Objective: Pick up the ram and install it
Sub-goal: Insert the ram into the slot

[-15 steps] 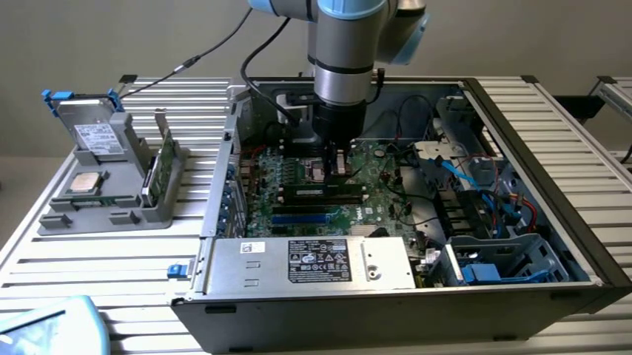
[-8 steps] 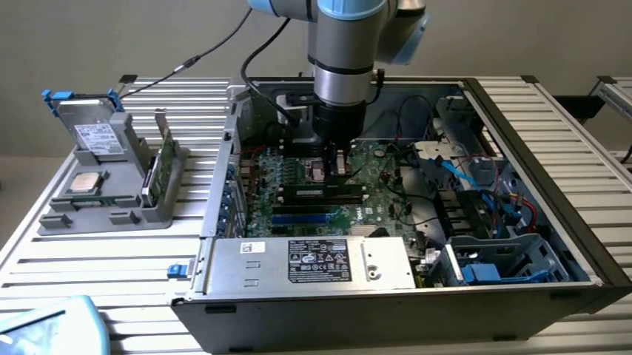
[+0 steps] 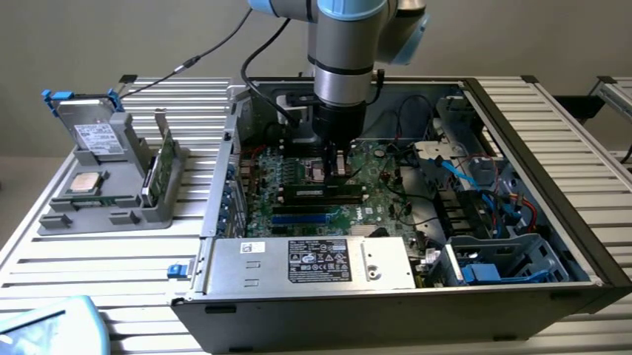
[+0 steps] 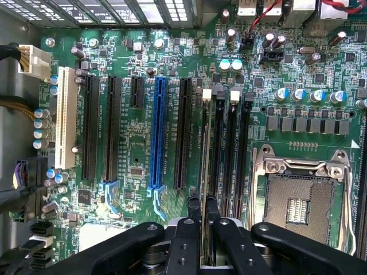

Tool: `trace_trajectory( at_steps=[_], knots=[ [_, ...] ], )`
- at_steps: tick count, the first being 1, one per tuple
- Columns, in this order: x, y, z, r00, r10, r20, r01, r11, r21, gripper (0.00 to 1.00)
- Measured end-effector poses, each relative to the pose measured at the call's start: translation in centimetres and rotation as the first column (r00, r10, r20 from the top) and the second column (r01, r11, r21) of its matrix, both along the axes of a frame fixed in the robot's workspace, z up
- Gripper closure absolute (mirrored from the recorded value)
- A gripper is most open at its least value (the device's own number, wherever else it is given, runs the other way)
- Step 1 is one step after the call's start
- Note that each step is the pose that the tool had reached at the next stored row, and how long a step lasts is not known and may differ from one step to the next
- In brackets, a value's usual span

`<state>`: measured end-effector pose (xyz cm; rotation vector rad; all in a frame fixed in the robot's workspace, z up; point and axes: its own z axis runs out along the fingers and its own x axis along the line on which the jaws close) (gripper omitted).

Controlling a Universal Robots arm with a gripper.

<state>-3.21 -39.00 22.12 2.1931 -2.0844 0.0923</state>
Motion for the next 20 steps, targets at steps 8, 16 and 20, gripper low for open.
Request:
trace_trajectory(
  at_steps=[8,16,20],
  knots=[
    [0.01,-0.15,0.00,1.0000,0.000,-0.0029,0.000,1.0000,0.0000,0.86],
    [0.16,-0.15,-0.01,1.0000,0.000,-0.0030,0.000,1.0000,0.0001,0.86],
    [0.17,-0.07,-0.04,1.0000,-0.001,-0.0030,0.001,1.0000,0.0000,0.86]
  ],
)
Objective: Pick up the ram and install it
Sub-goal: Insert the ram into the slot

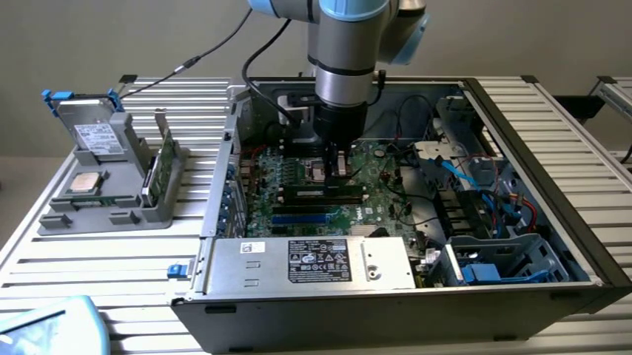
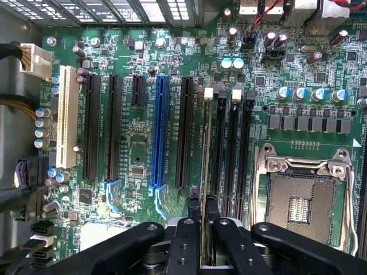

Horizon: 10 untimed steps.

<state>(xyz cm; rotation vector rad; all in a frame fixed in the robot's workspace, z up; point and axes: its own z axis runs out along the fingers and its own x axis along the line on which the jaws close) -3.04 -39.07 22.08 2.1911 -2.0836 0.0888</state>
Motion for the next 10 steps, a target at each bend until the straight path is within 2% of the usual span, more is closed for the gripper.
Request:
trace_trajectory(
  at_steps=[10],
  knots=[
    [0.00,0.08,-0.21,1.0000,-0.001,-0.0001,0.001,1.0000,-0.0001,0.86]
  ],
)
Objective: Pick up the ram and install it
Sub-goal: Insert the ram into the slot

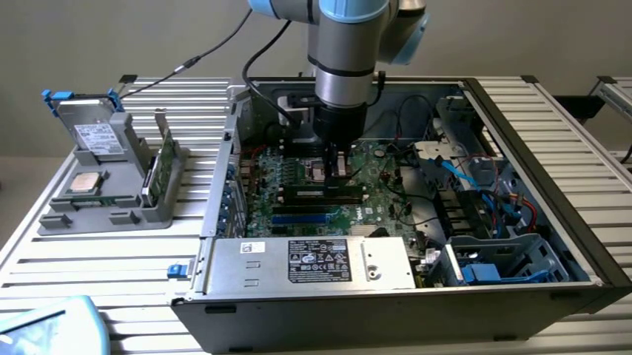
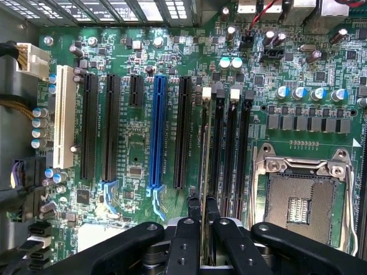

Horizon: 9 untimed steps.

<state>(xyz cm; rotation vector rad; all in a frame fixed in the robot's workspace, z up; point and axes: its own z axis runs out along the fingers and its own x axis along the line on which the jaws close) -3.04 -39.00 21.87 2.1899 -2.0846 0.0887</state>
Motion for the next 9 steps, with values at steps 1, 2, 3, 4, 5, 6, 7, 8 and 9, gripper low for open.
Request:
trace_trajectory(
  at_steps=[1,2,3,4,5,6,7,8,9],
  knots=[
    [0.00,0.00,-0.01,1.0000,0.000,0.0000,0.000,1.0000,-0.0001,0.86],
    [0.00,0.00,-0.01,1.0000,0.000,0.0000,0.000,1.0000,-0.0002,0.86],
    [0.00,0.00,-0.02,1.0000,0.000,0.0000,0.000,1.0000,-0.0001,0.86],
    [0.00,0.00,-0.02,1.0000,0.000,0.0001,0.000,1.0000,0.0001,0.86],
    [0.01,0.00,-0.02,1.0000,0.000,0.0001,0.000,1.0000,0.0001,0.86],
    [0.03,0.00,-0.02,1.0000,0.000,0.0000,0.000,1.0000,0.0002,0.86],
    [0.04,0.00,-0.02,1.0000,0.000,0.0000,0.000,1.0000,0.0002,0.86],
    [0.05,0.00,-0.02,1.0000,0.000,0.0000,0.000,1.0000,0.0001,0.86],
    [0.05,0.00,-0.02,1.0000,0.000,0.0000,0.000,1.0000,0.0001,0.86]
  ],
)
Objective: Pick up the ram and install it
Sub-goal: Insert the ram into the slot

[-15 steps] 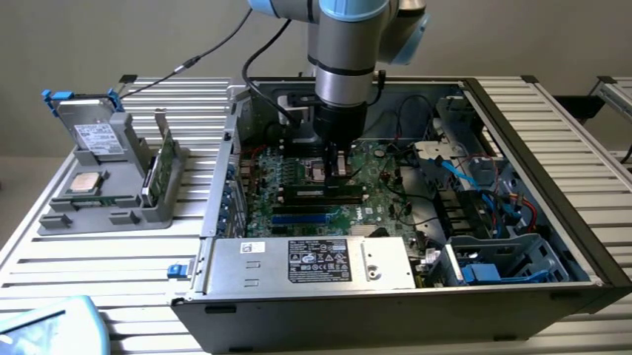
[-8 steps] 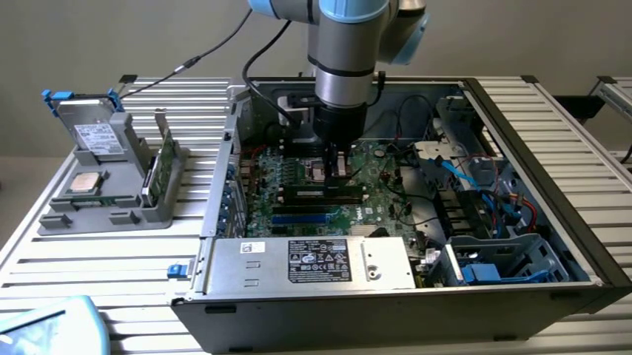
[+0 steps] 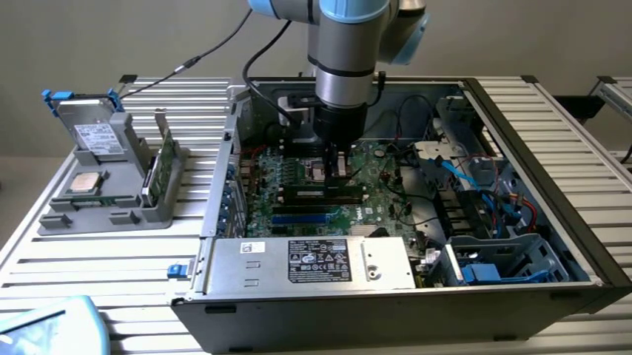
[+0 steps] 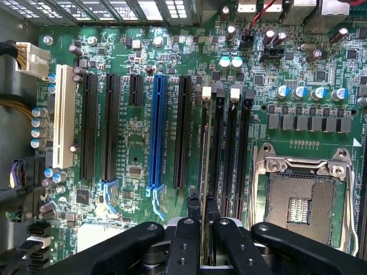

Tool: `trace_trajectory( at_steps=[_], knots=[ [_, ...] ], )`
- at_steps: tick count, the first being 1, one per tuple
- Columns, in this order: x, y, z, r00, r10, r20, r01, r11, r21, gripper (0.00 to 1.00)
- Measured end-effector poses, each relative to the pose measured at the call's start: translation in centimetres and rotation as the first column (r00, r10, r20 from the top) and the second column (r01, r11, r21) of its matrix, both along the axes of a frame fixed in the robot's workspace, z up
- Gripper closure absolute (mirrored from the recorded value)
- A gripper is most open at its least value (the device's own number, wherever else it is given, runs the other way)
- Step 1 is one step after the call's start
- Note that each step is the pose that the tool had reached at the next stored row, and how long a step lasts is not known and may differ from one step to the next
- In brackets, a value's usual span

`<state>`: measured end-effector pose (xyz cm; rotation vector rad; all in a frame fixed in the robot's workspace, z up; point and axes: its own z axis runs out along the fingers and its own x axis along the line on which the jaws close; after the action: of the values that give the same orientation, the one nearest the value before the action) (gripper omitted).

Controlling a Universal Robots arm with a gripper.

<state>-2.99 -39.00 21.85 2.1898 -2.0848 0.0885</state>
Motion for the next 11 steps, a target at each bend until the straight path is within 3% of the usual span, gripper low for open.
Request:
trace_trajectory(
  at_steps=[11],
  knots=[
    [0.01,0.00,0.00,1.0000,0.000,-0.0038,0.000,1.0000,-0.0006,0.86]
  ],
)
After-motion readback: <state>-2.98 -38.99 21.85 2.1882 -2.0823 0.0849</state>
